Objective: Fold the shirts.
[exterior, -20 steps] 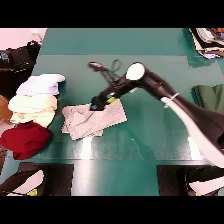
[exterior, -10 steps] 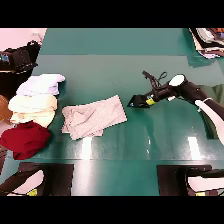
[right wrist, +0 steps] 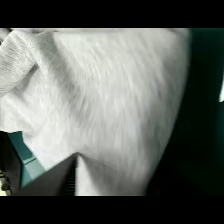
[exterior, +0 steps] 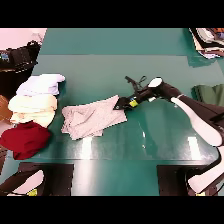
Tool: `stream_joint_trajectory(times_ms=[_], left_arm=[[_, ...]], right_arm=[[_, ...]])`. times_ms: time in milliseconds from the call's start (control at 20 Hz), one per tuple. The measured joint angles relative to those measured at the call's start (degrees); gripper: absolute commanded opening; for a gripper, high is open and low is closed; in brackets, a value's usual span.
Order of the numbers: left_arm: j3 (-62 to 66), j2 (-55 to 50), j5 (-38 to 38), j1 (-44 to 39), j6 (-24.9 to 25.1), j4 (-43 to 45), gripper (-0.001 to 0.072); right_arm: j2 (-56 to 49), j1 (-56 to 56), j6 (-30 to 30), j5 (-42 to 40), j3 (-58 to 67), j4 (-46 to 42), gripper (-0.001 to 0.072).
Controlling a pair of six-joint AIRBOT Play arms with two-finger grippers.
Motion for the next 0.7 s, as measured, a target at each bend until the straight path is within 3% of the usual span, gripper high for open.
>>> stream_joint_trajectory(times_ms=[100,200,400,700], left_arm=[[-0.11,0.00,0.04,0.00,0.00,-0.46,0.0023],[-0.31,0.00,-0.02,0.02,0.00,-1.62,0.0023],[-0.48,0.00,-0.15,-2.21,0.00,-3.56,0.0023],[-0.50,0.00,4.04,-13.00,0.00,-4.42,0.0023]], right_arm=[[-1.84,2.14,-0.28,0.98,3.50,0.57,0.0060],[-2.62,3.13,-0.57,1.75,6.29,0.52,0.0011],[-0.04,-0.28,0.46,3.10,11.08,-2.73,0.0010],[10.01,-19.04,5.95,7.08,17.25,-11.21,0.0011]])
